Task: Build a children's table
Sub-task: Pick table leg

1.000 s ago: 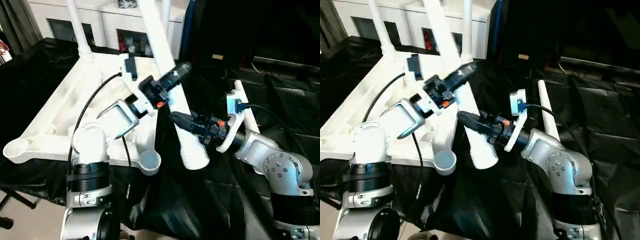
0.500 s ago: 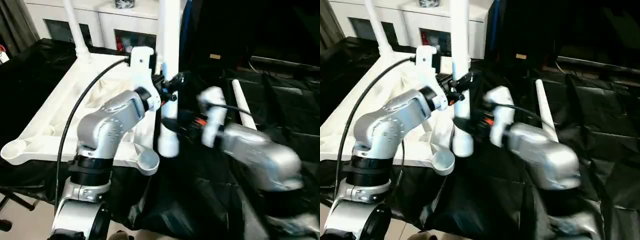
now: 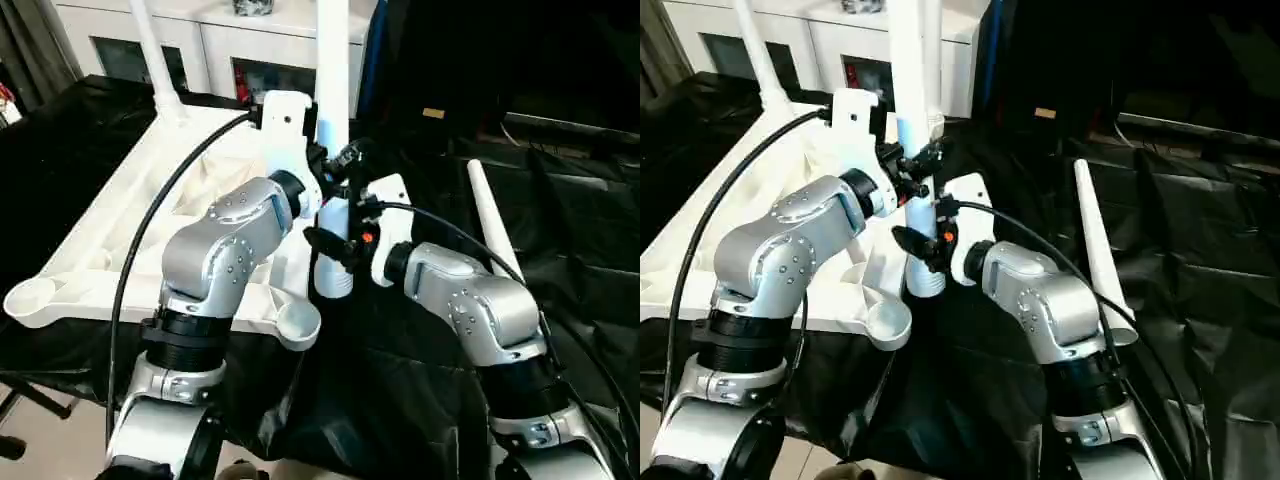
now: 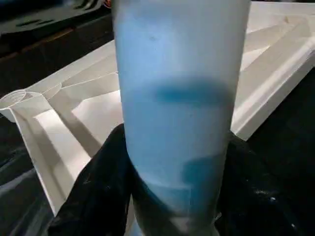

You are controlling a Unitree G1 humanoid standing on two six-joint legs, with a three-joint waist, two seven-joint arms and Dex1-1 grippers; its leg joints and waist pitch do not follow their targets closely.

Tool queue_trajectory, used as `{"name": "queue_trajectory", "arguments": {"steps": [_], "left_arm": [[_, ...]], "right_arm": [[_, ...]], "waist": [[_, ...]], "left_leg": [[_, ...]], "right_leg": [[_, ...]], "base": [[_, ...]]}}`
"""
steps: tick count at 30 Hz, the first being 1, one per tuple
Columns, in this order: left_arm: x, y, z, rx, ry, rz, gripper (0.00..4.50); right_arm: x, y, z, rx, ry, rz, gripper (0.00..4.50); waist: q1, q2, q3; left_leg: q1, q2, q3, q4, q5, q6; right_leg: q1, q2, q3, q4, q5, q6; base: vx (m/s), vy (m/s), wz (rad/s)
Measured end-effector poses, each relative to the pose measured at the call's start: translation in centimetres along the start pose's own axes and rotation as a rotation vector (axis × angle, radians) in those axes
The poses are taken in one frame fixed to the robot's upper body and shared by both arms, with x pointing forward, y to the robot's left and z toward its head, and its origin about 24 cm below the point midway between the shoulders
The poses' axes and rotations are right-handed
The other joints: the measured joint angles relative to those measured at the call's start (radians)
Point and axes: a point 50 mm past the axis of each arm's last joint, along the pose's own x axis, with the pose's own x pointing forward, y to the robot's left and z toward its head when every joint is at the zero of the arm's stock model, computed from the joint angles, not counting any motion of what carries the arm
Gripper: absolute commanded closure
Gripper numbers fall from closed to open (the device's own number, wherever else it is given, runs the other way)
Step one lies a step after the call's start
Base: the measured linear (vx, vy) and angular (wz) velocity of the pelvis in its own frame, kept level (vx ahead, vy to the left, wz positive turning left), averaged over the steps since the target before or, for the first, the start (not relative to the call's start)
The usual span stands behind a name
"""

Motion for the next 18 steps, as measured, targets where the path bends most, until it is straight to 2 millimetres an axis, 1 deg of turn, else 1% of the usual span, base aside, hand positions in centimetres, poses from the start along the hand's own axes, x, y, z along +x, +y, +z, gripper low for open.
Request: {"name": "queue_trajectory", "arguments": {"steps": [3,4,5,6,10,11,13,15,17,18], "left_arm": [[0.0,0.0,0.0,0.001,0.0,-0.001,2.67],[0.0,0.0,0.0,0.002,-0.001,-0.002,2.11],[0.0,0.0,0.0,0.003,-0.003,-0.004,2.11],[0.0,0.0,0.1,0.002,-0.007,-0.016,1.97],[-0.2,0.1,0.7,-0.052,-0.064,-0.069,1.91],[-0.3,0.1,0.8,-0.071,-0.074,-0.094,1.62],[-0.6,0.1,1.1,-0.12,-0.093,-0.175,1.62],[-1.3,0.4,1.1,-0.15,-0.09,-0.26,1.62],[-1.8,0.4,0.7,-0.171,-0.073,-0.317,1.62],[-2.3,0.4,0.3,-0.207,-0.057,-0.369,1.62]], "right_arm": [[0.0,0.0,0.0,0.0,0.0,0.006,2.61],[0.0,0.0,0.0,0.0,-0.002,0.01,2.61],[0.0,0.0,0.0,0.001,-0.004,0.013,2.61],[-0.1,0.1,0.0,0.008,-0.007,0.027,2.61],[-0.9,-0.3,-0.5,0.04,-0.026,0.091,2.62],[-1.2,-0.3,-0.6,0.056,-0.031,0.123,2.63],[-2.0,-0.2,-0.7,0.088,-0.06,0.202,2.63],[-2.9,-0.2,-0.4,0.097,-0.086,0.259,2.64],[-3.4,-0.5,-0.2,0.099,-0.094,0.279,2.64],[-4.0,-0.6,-0.4,0.097,-0.09,0.304,2.64]], "waist": [[0.0,0.0,0.0],[0.0,0.0,0.0],[0.0,0.0,0.0],[0.001,0.0,0.0],[0.002,0.0,0.0],[0.002,0.0,0.0],[0.002,0.0,0.0],[0.002,0.0,0.0],[0.001,0.0,0.0],[0.002,0.0,0.0]], "left_leg": [[0.0,0.0,0.0,0.0,0.0,0.0],[0.0,0.0,0.0,0.0,0.0,0.0],[0.0,0.0,0.0,0.0,0.0,0.0],[0.0,0.0,0.0,0.0,0.0,0.0],[0.0,0.0,0.0,0.0,0.0,0.0],[0.0,0.0,0.0,0.0,0.0,0.0],[0.0,0.0,0.0,0.0,0.0,0.0],[0.0,0.0,0.0,0.0,0.0,0.001],[0.001,0.0,0.0,0.0,0.001,0.002],[0.001,0.0,0.0,0.0,0.001,0.002]], "right_leg": [[0.0,0.0,0.0,0.0,0.0,0.0],[0.0,0.0,0.0,0.0,0.0,0.0],[0.0,0.0,0.0,0.0,0.0,0.0],[0.0,0.0,0.0,0.0,0.0,0.0],[0.0,0.0,0.0,0.0,0.0,0.0],[0.0,0.0,0.0,0.0,0.0,0.0],[0.0,0.0,0.0,0.0,0.0,0.0],[0.0,0.0,0.0,0.0,0.0,0.0],[0.0,0.0,0.0,0.001,0.0,-0.001],[0.0,0.0,0.0,0.001,0.0,-0.001]], "base": [[0.0,0.0,0.0],[0.0,0.0,0.0],[0.0,0.0,0.0],[0.0,0.0,0.0],[0.0,0.0,0.0],[0.0,0.0,0.0],[0.0,0.0,0.0],[0.0,0.0,0.0],[0.0,0.0,0.0],[0.0,0.0,0.0]]}}
